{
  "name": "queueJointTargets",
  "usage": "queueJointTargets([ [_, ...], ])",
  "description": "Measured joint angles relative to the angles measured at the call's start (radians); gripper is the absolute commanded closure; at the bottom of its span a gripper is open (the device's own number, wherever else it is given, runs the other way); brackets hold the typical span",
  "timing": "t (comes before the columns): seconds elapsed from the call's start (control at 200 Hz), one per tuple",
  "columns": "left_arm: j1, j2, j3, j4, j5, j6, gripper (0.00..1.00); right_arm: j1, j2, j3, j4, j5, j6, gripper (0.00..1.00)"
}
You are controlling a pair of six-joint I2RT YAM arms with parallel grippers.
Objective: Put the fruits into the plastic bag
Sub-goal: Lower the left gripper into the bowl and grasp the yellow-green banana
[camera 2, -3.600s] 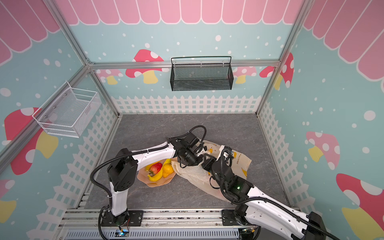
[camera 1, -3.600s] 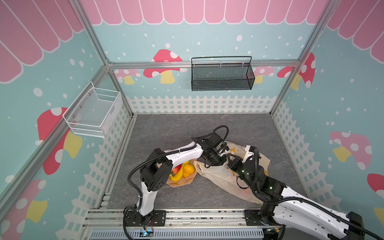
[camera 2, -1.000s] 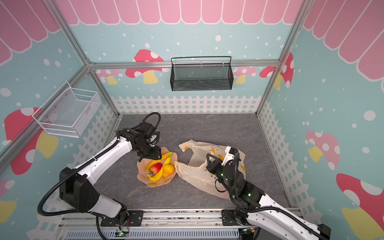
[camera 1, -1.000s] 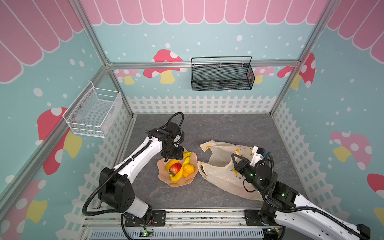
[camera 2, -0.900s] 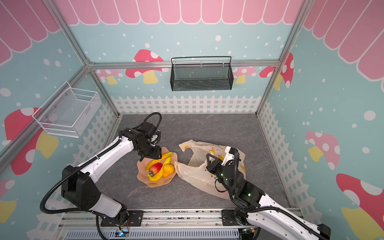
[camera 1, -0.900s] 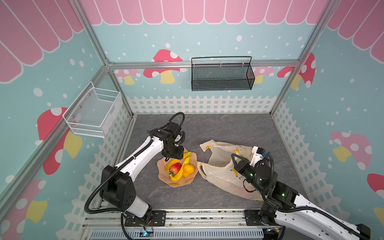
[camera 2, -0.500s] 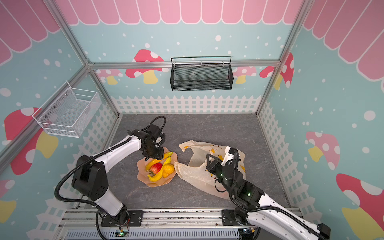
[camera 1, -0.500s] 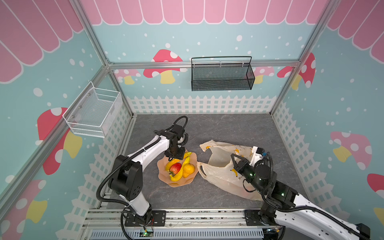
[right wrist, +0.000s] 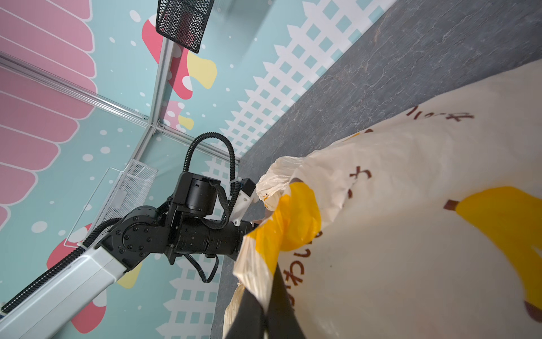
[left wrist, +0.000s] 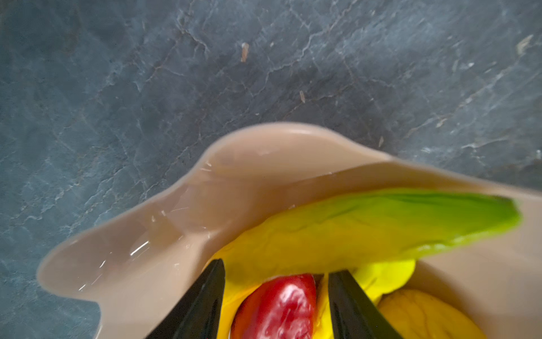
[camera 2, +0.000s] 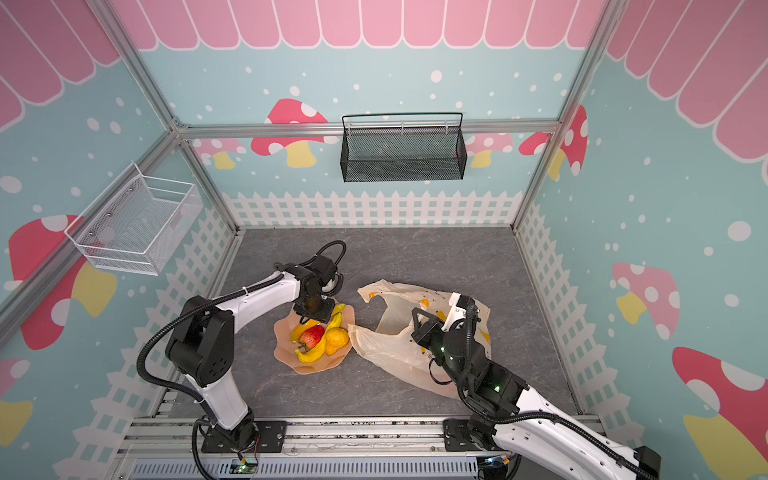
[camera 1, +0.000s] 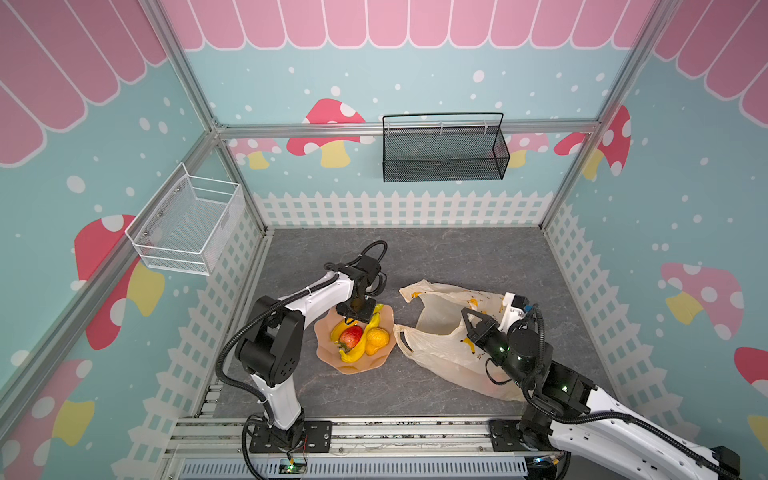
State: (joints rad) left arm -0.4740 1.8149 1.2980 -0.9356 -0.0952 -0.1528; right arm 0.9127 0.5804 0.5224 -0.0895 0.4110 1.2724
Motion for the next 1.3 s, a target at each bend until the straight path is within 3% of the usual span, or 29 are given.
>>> queueJointTargets([
  [0.395,0.0,0.008,-0.02,0.039,-0.09,0.0,0.53,0.0,0.0,0.0,-0.001,0.002,0.0,1.0],
  [0.725,-0.011,0.008,-0.064,0.076,-0.128,-0.001,0.53,0.0,0.0,0.0,-0.002,0.01,0.0,1.0],
  [1.03,-0.031,-0.004,-0.088,0.096,-0.187,-0.008,0.66,0.0,0.0,0.0,-0.002,0.011,0.0,1.0],
  [1.301,-0.031,-0.06,-0.09,0.103,-0.224,-0.019,0.69,0.0,0.001,0.0,-0.001,0.011,0.0,1.0],
])
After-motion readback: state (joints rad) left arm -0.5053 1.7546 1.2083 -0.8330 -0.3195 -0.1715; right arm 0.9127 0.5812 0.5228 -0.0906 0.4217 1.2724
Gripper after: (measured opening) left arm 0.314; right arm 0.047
